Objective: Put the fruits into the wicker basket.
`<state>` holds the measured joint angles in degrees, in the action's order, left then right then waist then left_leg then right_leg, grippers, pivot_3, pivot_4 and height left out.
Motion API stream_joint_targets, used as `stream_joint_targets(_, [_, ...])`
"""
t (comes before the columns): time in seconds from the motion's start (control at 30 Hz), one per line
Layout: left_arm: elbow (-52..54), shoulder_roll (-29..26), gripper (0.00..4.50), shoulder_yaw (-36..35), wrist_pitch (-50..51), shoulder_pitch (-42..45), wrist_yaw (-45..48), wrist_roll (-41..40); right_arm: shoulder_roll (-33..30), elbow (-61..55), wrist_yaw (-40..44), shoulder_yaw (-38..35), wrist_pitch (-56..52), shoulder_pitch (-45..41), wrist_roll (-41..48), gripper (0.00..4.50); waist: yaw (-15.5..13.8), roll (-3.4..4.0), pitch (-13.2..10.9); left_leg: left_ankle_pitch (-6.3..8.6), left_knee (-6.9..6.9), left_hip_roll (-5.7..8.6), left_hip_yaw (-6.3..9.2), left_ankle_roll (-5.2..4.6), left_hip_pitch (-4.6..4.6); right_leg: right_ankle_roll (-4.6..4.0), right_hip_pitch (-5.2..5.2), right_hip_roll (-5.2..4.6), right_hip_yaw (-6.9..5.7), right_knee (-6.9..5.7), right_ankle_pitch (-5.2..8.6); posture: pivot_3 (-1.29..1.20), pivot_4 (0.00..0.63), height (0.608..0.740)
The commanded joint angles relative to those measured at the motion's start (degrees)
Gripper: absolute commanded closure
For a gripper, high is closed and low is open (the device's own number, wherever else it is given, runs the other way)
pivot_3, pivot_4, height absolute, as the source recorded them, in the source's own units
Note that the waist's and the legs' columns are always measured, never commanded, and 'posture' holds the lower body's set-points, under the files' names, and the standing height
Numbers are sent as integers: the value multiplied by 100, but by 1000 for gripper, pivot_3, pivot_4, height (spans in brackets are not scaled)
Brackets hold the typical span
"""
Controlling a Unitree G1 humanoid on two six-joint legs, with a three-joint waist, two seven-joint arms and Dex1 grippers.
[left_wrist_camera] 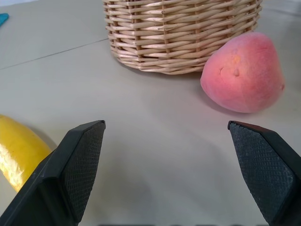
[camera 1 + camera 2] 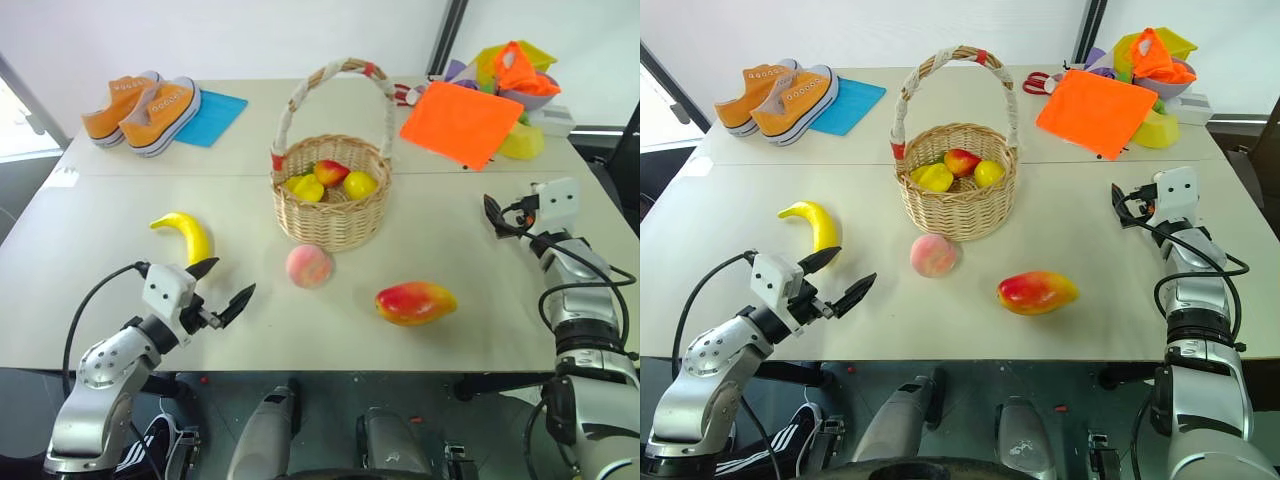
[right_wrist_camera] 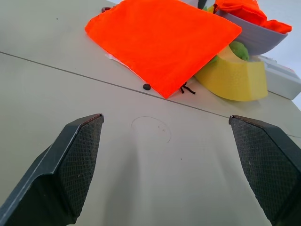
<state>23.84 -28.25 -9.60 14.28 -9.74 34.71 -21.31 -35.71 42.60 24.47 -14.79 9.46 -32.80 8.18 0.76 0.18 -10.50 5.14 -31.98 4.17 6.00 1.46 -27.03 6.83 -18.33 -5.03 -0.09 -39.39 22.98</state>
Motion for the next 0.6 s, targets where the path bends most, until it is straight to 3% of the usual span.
stream_joint_targets(0.03, [166, 2, 0, -14, -137, 14, -67, 87, -19, -108, 6, -68, 149, -98, 49, 47, 2, 0, 0, 0, 0, 0, 0, 0, 0, 0, 0, 0, 0, 0, 0, 0, 150, 740])
stream_joint_targets(0.4, [188, 139, 0, -216, -223, 62, -58, -140, 45, -220, 240, -55, 371, -32, 119, 47, 3, 0, 0, 0, 0, 0, 0, 0, 0, 0, 0, 0, 0, 0, 0, 0, 150, 740])
stream_joint_targets(0.6, [381, 423, 0, -342, -275, 57, -671, 91, 71, -1148, 1661, -138, 570, 334, 970, 47, -1, 0, 0, 0, -1, 0, 0, -1, -1, 2, 3, 1, -1, 0, -1, 0, 150, 740])
